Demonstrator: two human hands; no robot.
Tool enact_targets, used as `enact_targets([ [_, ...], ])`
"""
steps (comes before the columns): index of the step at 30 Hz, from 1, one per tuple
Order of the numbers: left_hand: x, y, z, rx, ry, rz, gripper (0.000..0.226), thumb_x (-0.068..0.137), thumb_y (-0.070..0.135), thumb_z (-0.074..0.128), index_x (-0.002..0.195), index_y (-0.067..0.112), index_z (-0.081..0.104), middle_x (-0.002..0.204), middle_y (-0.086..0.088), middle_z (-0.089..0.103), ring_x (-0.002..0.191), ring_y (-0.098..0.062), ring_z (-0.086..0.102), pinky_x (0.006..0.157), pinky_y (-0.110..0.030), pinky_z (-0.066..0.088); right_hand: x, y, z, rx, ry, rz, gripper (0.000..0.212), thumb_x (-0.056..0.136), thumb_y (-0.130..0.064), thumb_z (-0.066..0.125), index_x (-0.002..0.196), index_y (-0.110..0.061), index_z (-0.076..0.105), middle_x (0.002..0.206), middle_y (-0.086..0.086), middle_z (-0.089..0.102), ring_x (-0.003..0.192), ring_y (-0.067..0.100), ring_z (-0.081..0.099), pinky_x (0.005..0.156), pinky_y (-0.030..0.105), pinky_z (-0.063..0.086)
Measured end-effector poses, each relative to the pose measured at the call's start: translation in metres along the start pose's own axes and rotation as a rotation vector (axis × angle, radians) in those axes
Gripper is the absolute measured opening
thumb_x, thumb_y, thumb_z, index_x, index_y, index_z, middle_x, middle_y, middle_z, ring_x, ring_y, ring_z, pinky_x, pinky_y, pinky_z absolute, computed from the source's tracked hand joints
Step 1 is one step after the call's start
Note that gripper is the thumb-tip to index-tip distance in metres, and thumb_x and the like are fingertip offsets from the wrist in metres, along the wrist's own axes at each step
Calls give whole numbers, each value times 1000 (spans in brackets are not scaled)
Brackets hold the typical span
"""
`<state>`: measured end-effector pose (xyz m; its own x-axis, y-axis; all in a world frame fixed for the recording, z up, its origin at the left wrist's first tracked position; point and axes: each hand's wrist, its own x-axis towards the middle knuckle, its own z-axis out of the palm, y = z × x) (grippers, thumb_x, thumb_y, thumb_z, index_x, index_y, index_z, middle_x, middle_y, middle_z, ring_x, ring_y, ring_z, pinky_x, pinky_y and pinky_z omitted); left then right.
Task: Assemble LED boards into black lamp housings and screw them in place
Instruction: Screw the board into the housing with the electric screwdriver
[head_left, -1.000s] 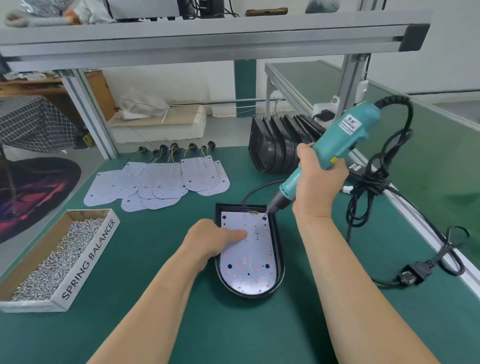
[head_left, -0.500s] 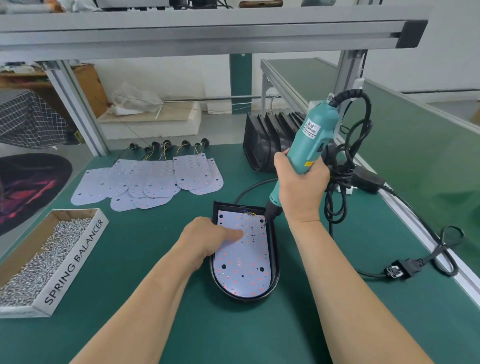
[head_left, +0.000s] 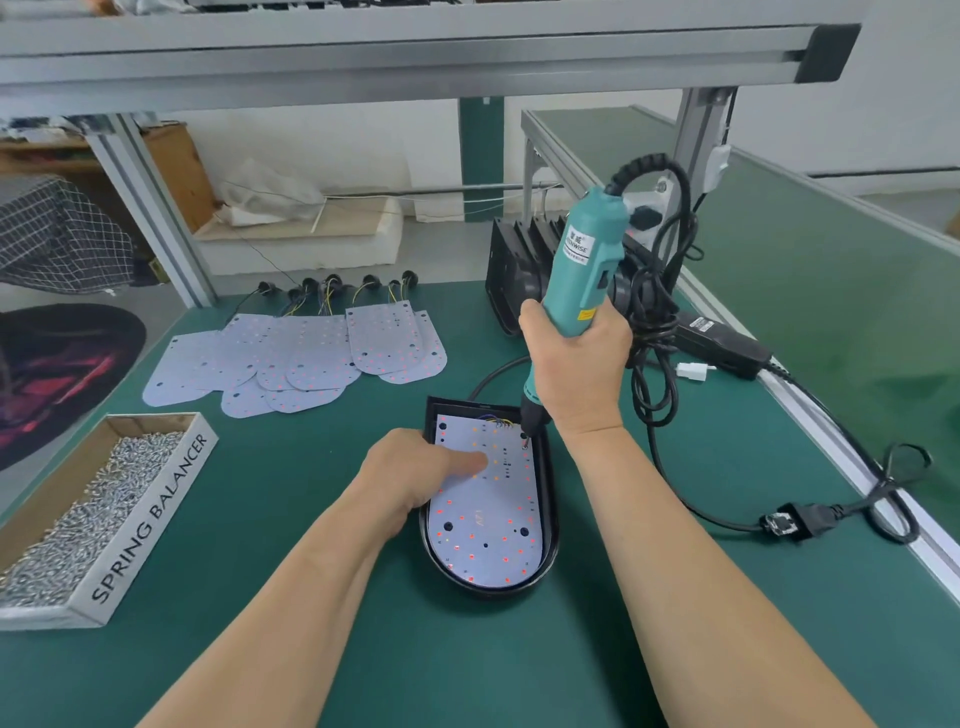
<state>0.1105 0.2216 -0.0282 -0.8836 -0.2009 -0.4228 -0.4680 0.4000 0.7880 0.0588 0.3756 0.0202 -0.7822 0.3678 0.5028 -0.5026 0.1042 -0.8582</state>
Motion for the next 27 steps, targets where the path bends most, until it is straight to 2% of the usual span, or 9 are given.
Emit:
enact_targets([
  [5,-3,0,0,-25,-17,4,24,70,30,88,85,15,78,80,0,78,82,-25,76,86,-40,60,0,1,-3,51,36,58,33,73,-13,65,61,-19,36,49,-15,36,48,8,32,48,23,32],
  [7,-4,-1,-1,-38,-31,14,24,71,29,88,87,15,78,83,-1,79,83,-25,76,88,-42,60,-1,-2,-10,135,43,72,27,76,-11,68,64,-17,45,52,-16,43,51,6,39,52,20,37],
  [9,-7,1,-2,-65,-59,43,26,69,30,89,89,16,79,85,-1,79,84,-25,76,90,-44,59,-3,-10,-19,203,34,23,19,81,-13,72,70,-17,56,61,-15,53,59,8,48,61,23,44],
  [12,-9,5,-2,-57,-41,88,39,58,39,85,92,19,78,91,-2,78,89,-26,75,91,-44,58,-8,-27,-26,253,8,-86,21,85,-10,70,72,-23,59,64,-17,57,62,7,52,64,23,45],
  [16,-6,4,-3,-57,-45,69,23,75,28,85,94,18,77,95,-2,78,93,-25,74,95,-43,57,-8,-53,-28,290,-45,-145,24,85,-7,68,70,-22,57,63,-16,53,58,8,47,60,24,42],
  [19,-5,4,-2,-39,-48,78,20,77,28,84,93,19,76,94,-1,78,94,-24,73,94,-40,57,-13,-62,-30,398,-166,-6,25,81,-10,69,65,-26,59,61,-8,49,57,13,42,57,23,38],
  [22,-5,6,0,-23,-43,100,20,75,29,85,91,20,77,91,2,78,91,-22,74,88,-36,59,-32,-57,-30,440,-258,167,20,78,-11,69,65,-21,59,58,-4,47,55,15,40,55,20,38],
  [27,-3,11,3,62,-23,106,27,70,35,84,91,18,77,88,-1,78,88,-25,75,83,-40,61,-55,-43,-25,424,-337,265,18,75,-16,70,65,-15,55,57,-1,43,56,14,39,56,18,38],
])
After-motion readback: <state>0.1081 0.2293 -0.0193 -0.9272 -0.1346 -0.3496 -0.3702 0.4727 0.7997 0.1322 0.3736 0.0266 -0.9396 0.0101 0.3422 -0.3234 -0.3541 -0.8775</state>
